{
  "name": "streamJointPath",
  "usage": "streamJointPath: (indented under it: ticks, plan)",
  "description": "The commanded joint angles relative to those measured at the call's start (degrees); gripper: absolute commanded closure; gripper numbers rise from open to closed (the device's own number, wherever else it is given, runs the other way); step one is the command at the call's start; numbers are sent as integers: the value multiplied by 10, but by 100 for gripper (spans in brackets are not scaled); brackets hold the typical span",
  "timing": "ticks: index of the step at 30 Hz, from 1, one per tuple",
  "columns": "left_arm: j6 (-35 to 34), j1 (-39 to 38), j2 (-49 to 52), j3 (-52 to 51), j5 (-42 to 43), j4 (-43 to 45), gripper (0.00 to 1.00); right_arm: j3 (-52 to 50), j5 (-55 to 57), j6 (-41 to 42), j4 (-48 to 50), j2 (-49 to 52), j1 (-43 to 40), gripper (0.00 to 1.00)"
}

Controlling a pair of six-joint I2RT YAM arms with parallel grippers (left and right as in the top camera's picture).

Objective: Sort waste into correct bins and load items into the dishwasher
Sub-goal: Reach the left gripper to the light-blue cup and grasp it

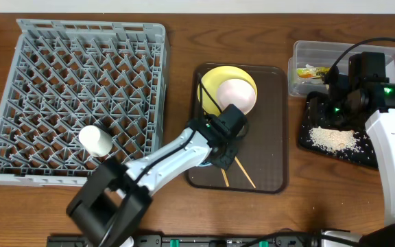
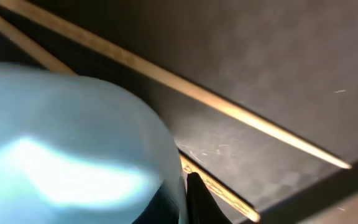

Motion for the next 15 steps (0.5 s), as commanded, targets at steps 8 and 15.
streamJointPath:
  ticks: [8, 15]
  plan:
    - [29, 134, -202, 51, 11, -40, 92, 2, 1, 5, -3, -8, -2, 50]
    - [54, 330, -249, 51, 210, -42, 92, 2, 1, 5, -4, -8, -2, 50]
